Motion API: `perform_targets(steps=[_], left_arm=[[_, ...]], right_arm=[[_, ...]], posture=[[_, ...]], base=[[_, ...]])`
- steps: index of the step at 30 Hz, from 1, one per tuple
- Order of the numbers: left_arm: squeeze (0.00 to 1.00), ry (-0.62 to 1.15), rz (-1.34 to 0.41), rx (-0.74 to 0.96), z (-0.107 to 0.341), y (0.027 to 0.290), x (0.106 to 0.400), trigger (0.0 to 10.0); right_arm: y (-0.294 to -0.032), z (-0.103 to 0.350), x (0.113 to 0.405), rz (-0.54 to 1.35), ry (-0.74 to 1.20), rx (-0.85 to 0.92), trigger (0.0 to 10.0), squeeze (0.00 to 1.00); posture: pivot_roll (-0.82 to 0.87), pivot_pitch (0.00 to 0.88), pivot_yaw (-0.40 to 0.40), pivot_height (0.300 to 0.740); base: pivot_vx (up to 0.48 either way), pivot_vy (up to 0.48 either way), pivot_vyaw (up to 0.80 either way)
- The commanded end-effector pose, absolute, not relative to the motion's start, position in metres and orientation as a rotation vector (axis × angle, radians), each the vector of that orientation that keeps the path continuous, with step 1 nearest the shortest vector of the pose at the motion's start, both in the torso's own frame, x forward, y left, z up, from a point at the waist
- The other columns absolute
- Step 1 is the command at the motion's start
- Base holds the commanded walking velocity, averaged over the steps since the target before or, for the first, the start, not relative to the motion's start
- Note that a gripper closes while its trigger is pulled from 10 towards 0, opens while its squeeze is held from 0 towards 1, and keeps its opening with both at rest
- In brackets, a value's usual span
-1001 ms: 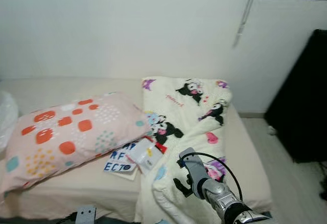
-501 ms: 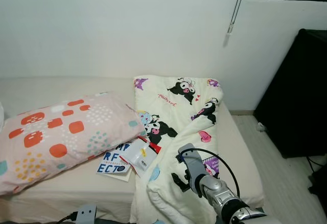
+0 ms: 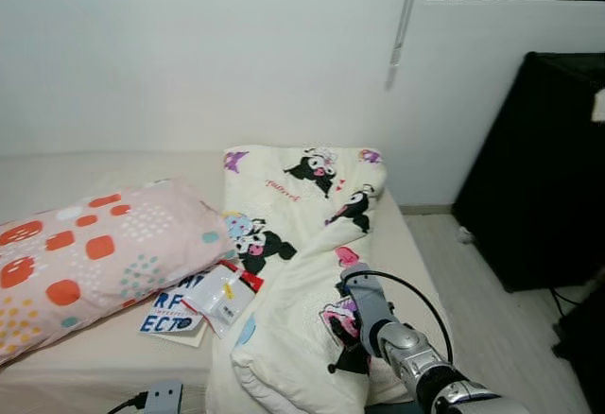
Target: Clean up the room
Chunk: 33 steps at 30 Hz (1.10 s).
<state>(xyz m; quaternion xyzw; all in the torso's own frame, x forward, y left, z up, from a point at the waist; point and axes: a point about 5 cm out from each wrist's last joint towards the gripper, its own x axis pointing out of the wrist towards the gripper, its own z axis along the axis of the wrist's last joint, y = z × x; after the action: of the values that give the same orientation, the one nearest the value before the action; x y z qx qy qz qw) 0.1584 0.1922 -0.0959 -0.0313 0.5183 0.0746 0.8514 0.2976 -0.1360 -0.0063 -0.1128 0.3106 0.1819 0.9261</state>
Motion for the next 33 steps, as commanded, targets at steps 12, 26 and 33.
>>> perform_targets(steps=[12, 26, 33], left_arm=[[0.00, 1.109, 0.156, -0.024, -0.097, 0.194, 0.154, 10.0], [0.00, 1.115, 0.146, 0.010, -0.097, 0.201, 0.153, 10.0], [0.00, 1.113, 0.147, 0.013, -0.096, 0.202, 0.155, 10.0]], right_arm=[[-0.101, 0.012, 0.310, 0.580, 0.562, -0.172, 10.0, 0.00], [-0.095, 0.024, 0.319, 0.587, 0.499, -0.279, 10.0, 0.00], [-0.099, 0.035, 0.330, 0.543, 0.457, -0.329, 10.0, 0.00]], posture=[[-0.02, 0.000, -0.039, 0.687], [-0.01, 0.000, -0.039, 0.638], [-0.01, 0.000, -0.035, 0.638]], base=[[0.000, 0.000, 0.00], [0.000, 0.000, 0.00], [0.000, 0.000, 0.00]])
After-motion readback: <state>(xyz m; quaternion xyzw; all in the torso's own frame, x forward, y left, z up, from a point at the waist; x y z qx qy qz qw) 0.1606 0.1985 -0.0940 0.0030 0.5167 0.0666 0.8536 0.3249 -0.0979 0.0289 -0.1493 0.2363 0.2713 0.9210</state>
